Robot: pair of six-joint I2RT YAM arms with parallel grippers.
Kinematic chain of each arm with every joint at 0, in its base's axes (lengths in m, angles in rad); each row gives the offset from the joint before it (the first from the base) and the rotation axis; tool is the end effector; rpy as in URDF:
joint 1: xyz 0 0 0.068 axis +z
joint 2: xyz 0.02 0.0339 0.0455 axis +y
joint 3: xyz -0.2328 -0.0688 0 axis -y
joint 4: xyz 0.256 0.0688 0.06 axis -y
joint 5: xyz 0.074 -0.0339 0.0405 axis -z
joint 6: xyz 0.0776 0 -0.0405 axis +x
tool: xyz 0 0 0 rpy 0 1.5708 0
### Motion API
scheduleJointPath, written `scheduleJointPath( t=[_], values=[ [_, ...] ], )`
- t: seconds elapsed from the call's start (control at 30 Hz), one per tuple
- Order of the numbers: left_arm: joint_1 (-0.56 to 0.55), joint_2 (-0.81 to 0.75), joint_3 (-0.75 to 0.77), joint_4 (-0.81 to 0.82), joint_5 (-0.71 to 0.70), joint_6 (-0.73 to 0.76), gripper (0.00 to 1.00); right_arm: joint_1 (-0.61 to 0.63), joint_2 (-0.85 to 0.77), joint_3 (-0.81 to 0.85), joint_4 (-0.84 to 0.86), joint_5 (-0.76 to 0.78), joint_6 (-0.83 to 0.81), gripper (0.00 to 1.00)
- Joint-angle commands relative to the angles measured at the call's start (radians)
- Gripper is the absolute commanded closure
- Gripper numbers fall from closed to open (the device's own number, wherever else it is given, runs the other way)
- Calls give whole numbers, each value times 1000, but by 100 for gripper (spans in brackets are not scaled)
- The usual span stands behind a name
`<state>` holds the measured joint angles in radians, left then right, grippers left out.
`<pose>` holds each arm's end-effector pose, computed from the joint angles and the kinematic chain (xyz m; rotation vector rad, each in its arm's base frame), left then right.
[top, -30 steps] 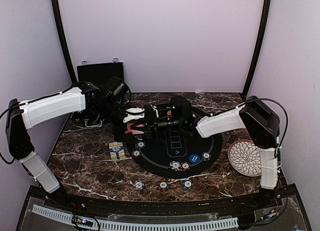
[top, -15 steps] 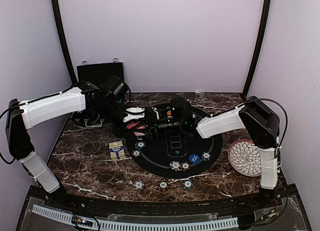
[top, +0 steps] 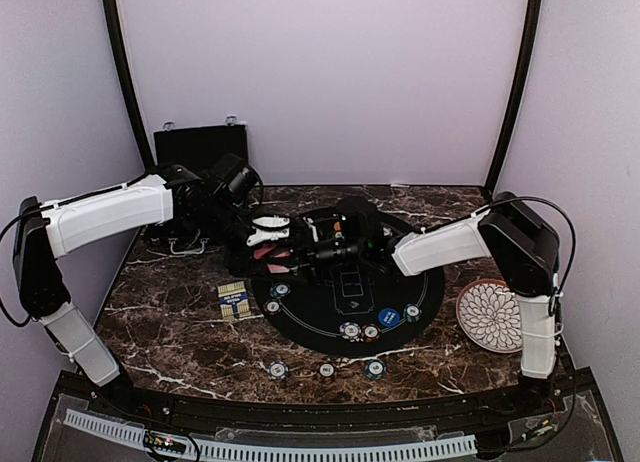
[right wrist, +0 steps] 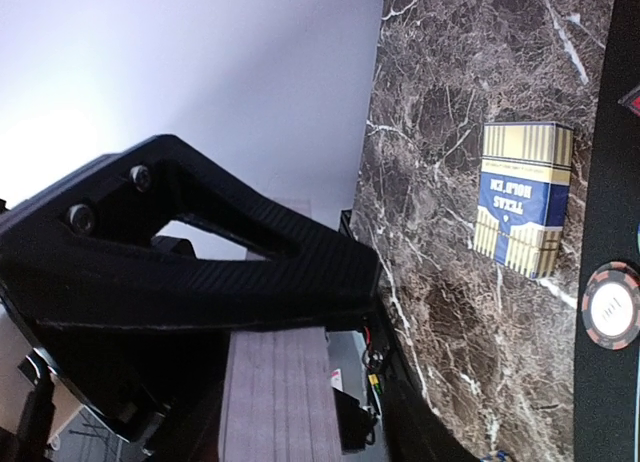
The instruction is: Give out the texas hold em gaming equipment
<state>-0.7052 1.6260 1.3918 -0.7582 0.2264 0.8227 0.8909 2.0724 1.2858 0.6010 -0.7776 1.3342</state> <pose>0.2762 -0.2580 0.2196 1.8203 1.7759 -0.2440 0.2609 0.4093 0.1549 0.2500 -2.3494 -2.0699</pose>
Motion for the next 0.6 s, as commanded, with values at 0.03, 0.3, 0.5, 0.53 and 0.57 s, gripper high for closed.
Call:
scheduleJointPath(
  t=[0.03, 0.3, 0.5, 0.53, 0.57],
  values=[
    [-2, -16, 7, -13, 14, -12, 81, -9, -1, 51, -47, 34, -41, 47],
    [-3, -22, 2, -12, 15, -31, 81, -10, 8, 72, -76, 44, -40, 46],
    [-1, -37, -26, 0, 10, -32, 82, -15, -12, 70, -155, 65, -83, 46],
    [-3, -39, -27, 1, 9, -35, 82, -16, -16, 69, -170, 67, -91, 46],
    [-2, -40, -28, 1, 8, -38, 82, -17, -20, 68, -185, 71, -100, 47]
  ],
)
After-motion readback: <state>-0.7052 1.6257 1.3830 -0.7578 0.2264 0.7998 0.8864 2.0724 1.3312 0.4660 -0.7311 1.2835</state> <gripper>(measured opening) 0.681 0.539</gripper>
